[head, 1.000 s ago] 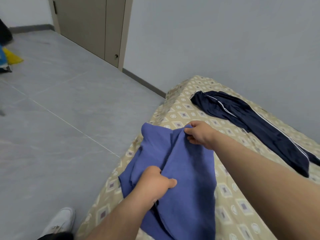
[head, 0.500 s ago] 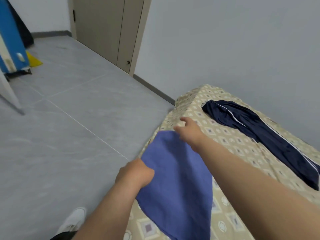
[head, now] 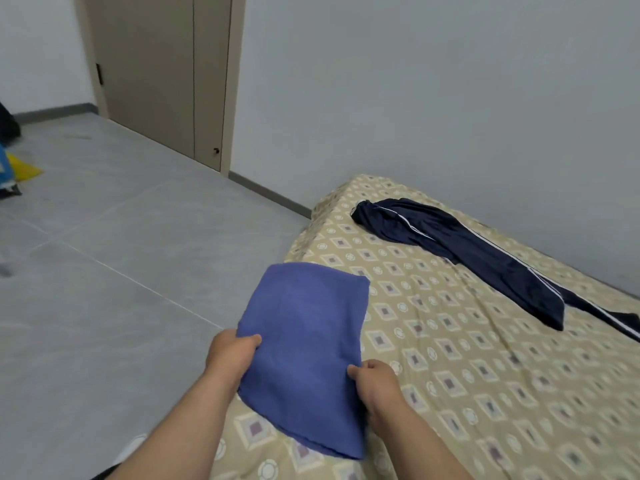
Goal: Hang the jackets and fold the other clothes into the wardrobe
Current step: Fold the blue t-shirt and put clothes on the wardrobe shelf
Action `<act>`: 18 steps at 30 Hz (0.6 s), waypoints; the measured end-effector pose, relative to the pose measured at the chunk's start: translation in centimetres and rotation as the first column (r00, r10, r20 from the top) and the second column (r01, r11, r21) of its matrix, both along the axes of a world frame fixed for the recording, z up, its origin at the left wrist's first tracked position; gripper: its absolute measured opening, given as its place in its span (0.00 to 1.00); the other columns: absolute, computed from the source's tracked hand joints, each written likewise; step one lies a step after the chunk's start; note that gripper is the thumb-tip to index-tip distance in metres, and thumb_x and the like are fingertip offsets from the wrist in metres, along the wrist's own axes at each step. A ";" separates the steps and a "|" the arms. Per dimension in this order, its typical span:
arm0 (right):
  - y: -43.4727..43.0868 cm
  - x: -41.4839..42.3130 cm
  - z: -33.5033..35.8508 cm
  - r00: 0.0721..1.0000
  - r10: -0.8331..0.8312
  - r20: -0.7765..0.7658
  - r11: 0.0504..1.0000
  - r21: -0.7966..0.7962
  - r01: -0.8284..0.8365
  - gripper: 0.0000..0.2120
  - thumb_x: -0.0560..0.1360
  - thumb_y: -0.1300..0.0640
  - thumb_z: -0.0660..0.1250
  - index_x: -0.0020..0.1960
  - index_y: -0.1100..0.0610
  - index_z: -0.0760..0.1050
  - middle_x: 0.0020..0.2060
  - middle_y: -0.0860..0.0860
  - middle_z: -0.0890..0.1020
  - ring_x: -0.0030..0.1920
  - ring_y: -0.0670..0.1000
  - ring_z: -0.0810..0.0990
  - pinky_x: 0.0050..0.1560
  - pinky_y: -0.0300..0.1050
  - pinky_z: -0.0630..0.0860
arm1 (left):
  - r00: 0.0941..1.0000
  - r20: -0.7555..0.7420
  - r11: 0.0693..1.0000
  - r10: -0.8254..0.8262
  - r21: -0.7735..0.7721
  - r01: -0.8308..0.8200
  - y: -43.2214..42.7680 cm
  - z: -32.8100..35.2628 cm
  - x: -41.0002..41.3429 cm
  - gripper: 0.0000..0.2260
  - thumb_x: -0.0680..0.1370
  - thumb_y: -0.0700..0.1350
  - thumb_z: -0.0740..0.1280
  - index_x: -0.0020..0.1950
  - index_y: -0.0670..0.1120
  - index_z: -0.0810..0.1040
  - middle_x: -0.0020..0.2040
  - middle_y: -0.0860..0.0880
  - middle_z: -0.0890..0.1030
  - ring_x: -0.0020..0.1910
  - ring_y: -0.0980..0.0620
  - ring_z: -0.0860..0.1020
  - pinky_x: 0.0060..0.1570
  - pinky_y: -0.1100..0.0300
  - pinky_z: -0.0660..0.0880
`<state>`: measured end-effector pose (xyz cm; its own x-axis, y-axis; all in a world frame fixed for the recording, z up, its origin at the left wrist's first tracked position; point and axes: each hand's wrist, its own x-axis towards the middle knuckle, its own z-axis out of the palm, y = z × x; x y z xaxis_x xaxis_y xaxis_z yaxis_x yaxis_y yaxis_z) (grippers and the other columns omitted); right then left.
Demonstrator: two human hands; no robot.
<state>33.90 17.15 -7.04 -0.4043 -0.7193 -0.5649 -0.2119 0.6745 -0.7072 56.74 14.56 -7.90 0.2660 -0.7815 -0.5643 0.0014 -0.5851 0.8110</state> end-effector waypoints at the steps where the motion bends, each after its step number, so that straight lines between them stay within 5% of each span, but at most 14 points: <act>1: 0.4 -0.2 0.4 0.998 -0.042 0.045 0.999 -0.002 0.042 0.08 0.74 0.64 0.62 0.38 0.58 0.67 0.35 0.56 0.71 0.36 0.53 0.67 0.38 0.45 0.63 | 0.998 0.060 0.998 -0.032 -0.047 0.035 0.2 0.5 -0.1 0.02 0.74 0.39 0.69 0.45 0.42 0.81 0.45 0.42 0.84 0.45 0.40 0.82 0.51 0.46 0.79; 2: 0.9 -0.6 0.6 0.990 -0.088 0.107 0.996 0.006 0.088 0.03 0.74 0.65 0.60 0.42 0.61 0.70 0.38 0.57 0.73 0.38 0.54 0.69 0.39 0.47 0.66 | 0.994 0.096 0.994 -0.057 -0.091 0.066 0.5 0.9 -0.2 0.02 0.75 0.40 0.68 0.44 0.42 0.81 0.43 0.44 0.84 0.44 0.41 0.82 0.48 0.49 0.80; 5: 2.5 -2.2 1.8 0.959 -0.151 0.242 0.988 0.055 0.142 0.12 0.75 0.67 0.55 0.54 0.67 0.74 0.45 0.61 0.79 0.43 0.57 0.74 0.43 0.51 0.71 | 0.985 0.038 0.975 -0.169 -0.137 0.173 1.8 2.6 -0.9 0.05 0.77 0.36 0.65 0.46 0.43 0.80 0.42 0.46 0.84 0.41 0.48 0.82 0.37 0.60 0.77; 10: 5.1 -1.1 3.2 0.943 -0.116 0.313 0.993 0.068 0.099 0.11 0.78 0.68 0.55 0.50 0.66 0.77 0.43 0.60 0.83 0.43 0.58 0.80 0.45 0.51 0.77 | 0.971 -0.156 0.984 -0.178 -0.034 0.175 5.3 2.6 -1.2 0.10 0.76 0.29 0.63 0.55 0.36 0.78 0.48 0.38 0.84 0.46 0.41 0.82 0.44 0.53 0.77; 13: 6.6 0.3 4.2 0.946 -0.041 0.321 0.998 0.062 0.022 0.12 0.79 0.69 0.56 0.56 0.68 0.77 0.49 0.62 0.84 0.46 0.58 0.81 0.47 0.52 0.77 | 0.970 -0.207 0.991 -0.125 0.027 0.133 6.6 3.4 -0.8 0.07 0.77 0.30 0.64 0.53 0.34 0.78 0.45 0.38 0.83 0.42 0.41 0.81 0.42 0.52 0.77; 18: 8.1 -1.4 7.2 0.882 -0.101 0.461 0.992 -0.019 0.123 0.16 0.80 0.71 0.51 0.47 0.64 0.77 0.38 0.57 0.85 0.38 0.57 0.83 0.35 0.48 0.81 | 0.969 -0.242 0.990 -0.050 0.116 0.081 8.7 5.9 0.1 0.05 0.77 0.31 0.60 0.47 0.35 0.76 0.41 0.40 0.80 0.39 0.40 0.78 0.38 0.54 0.74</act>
<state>32.51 25.22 0.12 -0.1877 -0.7146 -0.6739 0.2185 0.6385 -0.7380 56.79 23.23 -2.01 0.0629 -0.7125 -0.6988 0.1439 -0.6864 0.7128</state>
